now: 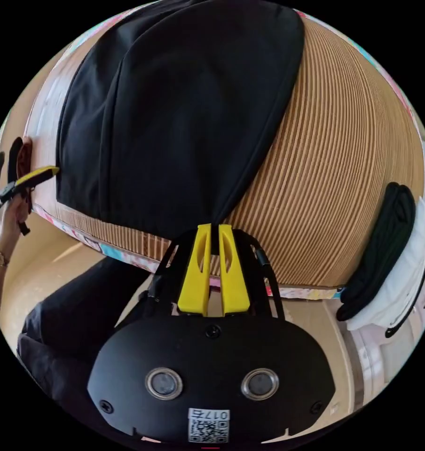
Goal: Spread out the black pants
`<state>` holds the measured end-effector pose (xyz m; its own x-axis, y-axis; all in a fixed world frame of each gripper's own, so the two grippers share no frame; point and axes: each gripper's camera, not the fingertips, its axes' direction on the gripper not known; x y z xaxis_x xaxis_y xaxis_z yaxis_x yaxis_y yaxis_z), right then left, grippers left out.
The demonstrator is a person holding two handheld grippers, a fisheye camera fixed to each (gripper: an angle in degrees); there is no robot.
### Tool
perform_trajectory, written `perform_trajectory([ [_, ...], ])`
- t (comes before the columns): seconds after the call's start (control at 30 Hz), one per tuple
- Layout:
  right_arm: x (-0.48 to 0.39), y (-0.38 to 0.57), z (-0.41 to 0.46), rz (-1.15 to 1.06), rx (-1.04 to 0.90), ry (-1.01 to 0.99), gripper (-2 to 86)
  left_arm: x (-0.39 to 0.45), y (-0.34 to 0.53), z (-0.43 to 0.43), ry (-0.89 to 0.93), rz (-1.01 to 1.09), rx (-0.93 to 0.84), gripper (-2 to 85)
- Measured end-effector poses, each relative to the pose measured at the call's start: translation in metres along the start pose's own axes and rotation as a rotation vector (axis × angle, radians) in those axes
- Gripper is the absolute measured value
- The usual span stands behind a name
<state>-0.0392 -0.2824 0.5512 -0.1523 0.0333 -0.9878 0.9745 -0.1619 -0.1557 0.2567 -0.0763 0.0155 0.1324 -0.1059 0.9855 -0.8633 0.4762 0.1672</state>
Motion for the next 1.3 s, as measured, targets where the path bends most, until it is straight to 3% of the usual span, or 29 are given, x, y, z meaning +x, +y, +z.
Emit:
perform_trajectory([
  [0.07, 0.023, 0.018, 0.000, 0.040, -0.007, 0.079, 3.7, 0.000, 0.002, -0.008, 0.012, 0.153, -0.024, 1.4],
  [0.13, 0.064, 0.047, -0.001, 0.135, -0.009, 0.024, 3.4, -0.010, 0.009, -0.020, 0.067, 0.217, -0.034, 0.6],
  [0.3, 0.111, 0.103, 0.024, 0.206, -0.106, 0.028, 3.2, -0.062, 0.050, -0.031, 0.242, 0.146, -0.033, -0.1],
  [0.4, 0.124, 0.130, 0.037, 0.217, -0.194, 0.059, 3.2, -0.101, 0.083, 0.001, 0.178, -0.103, -0.133, 0.1],
  [0.47, 0.133, 0.150, 0.028, 0.225, -0.144, 0.035, 3.2, -0.140, 0.114, 0.025, 0.214, -0.394, -0.250, 0.8],
  [0.6, 0.148, 0.201, -0.008, 0.229, 0.035, -0.103, 2.9, -0.176, 0.157, 0.009, 0.432, -0.639, -0.065, 3.5],
  [0.73, 0.145, 0.243, -0.041, 0.133, 0.190, -0.346, 2.5, -0.136, 0.136, -0.037, 0.473, -0.318, 0.067, 4.7],
  [0.87, 0.142, 0.264, -0.063, 0.044, 0.256, -0.388, 2.3, -0.045, 0.092, -0.061, 0.624, 0.095, 0.042, 7.0],
  [0.97, 0.146, 0.275, -0.081, -0.044, 0.308, -0.430, 2.3, 0.029, 0.064, -0.080, 0.695, 0.271, 0.019, 12.1],
  [1.1, 0.158, 0.283, -0.099, -0.205, 0.341, -0.524, 2.4, 0.105, 0.042, -0.099, 0.676, 0.356, 0.020, 17.5],
  [1.2, 0.176, 0.286, -0.108, -0.311, 0.371, -0.658, 2.4, 0.151, 0.033, -0.099, 0.558, 0.392, -0.027, 18.8],
  [1.3, 0.200, 0.284, -0.104, -0.400, 0.330, -0.705, 2.4, 0.175, 0.036, -0.083, 0.410, 0.364, -0.115, 11.9],
])
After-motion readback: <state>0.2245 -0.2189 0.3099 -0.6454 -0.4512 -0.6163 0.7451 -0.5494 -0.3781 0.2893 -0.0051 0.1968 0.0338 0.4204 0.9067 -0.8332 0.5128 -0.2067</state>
